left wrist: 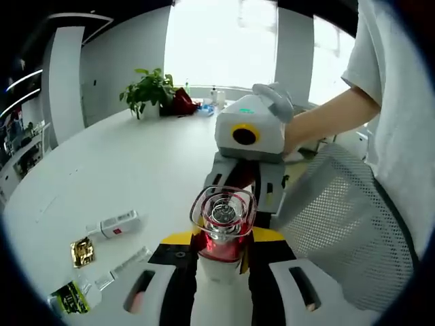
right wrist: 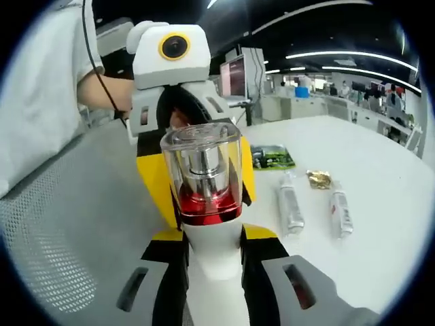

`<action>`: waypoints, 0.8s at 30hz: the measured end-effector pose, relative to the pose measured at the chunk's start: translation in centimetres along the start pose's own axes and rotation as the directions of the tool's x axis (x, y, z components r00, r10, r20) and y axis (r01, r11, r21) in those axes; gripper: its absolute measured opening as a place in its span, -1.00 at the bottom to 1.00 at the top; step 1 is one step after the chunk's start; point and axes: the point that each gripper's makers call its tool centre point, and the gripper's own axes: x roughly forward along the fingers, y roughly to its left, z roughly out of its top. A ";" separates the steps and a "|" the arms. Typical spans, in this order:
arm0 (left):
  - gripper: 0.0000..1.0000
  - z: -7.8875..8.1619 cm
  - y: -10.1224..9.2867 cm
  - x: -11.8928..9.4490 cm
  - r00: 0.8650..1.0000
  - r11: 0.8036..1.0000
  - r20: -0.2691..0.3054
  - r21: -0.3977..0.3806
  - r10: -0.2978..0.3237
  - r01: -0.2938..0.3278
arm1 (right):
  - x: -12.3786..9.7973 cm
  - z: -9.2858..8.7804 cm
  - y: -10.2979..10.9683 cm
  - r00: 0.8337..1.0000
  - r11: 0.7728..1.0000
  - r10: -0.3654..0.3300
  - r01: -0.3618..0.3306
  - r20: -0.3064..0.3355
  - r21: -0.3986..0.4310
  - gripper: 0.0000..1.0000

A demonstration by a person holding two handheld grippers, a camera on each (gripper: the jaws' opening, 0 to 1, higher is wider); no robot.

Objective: Arrange the skincare products in the storage area until every visible bottle or jar stands upright without overlapping.

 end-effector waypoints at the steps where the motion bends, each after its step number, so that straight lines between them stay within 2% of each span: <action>1: -0.51 0.0 0.0 0.1 1.000 1.000 0.005 0.000 0.000 0.000 | 0.0 0.0 -0.1 1.000 1.000 -0.004 0.004 -0.002 -0.004 -0.44; 7: -0.51 0.6 0.4 0.9 1.000 1.000 0.021 0.023 -0.003 0.003 | -0.7 -0.4 -1.0 0.999 0.999 -0.017 0.015 -0.052 -0.041 -0.44; 24: -0.50 3.6 3.0 4.7 0.997 0.995 0.062 0.086 -0.054 0.048 | -3.9 -1.2 -5.4 0.995 0.996 -0.082 0.081 -0.061 -0.024 -0.44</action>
